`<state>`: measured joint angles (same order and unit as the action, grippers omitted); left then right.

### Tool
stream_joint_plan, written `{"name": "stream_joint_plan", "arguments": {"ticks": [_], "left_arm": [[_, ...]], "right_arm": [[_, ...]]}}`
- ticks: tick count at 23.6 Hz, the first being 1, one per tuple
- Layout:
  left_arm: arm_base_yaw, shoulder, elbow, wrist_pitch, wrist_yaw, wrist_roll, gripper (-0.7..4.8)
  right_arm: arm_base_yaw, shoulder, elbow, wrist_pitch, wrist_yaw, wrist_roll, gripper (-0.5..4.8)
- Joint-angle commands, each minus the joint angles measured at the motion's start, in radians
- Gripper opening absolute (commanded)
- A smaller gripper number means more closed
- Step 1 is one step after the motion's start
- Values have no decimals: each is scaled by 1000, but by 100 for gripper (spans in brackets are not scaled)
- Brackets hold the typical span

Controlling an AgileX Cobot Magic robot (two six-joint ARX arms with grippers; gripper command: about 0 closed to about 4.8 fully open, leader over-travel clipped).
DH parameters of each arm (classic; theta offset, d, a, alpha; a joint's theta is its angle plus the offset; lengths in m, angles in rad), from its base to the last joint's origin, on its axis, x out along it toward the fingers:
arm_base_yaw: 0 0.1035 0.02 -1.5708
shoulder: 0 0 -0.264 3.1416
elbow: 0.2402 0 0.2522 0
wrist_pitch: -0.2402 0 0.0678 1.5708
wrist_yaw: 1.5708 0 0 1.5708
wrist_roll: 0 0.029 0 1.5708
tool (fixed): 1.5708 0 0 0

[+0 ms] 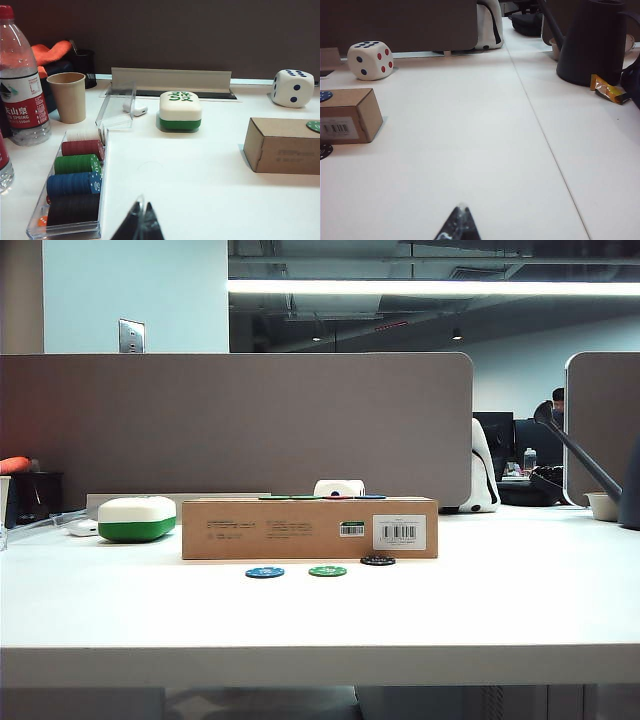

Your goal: Push the chip, whose value equals the sum of all the chip values on the rectangular box, forward next to the box.

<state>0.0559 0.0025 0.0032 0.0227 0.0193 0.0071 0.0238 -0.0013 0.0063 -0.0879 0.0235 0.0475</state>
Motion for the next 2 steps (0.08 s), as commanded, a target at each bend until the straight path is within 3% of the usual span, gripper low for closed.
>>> {"name": "stream_joint_plan", "arguments": {"ticks": [1,2], "left_arm": [[3,0,4,9,4,0,-5],[3,0,4,9,4,0,-5]], "right_arm": [[0,0,-5,5,-1,4,-5],[0,0,-5,3,0,4,-5]]}}
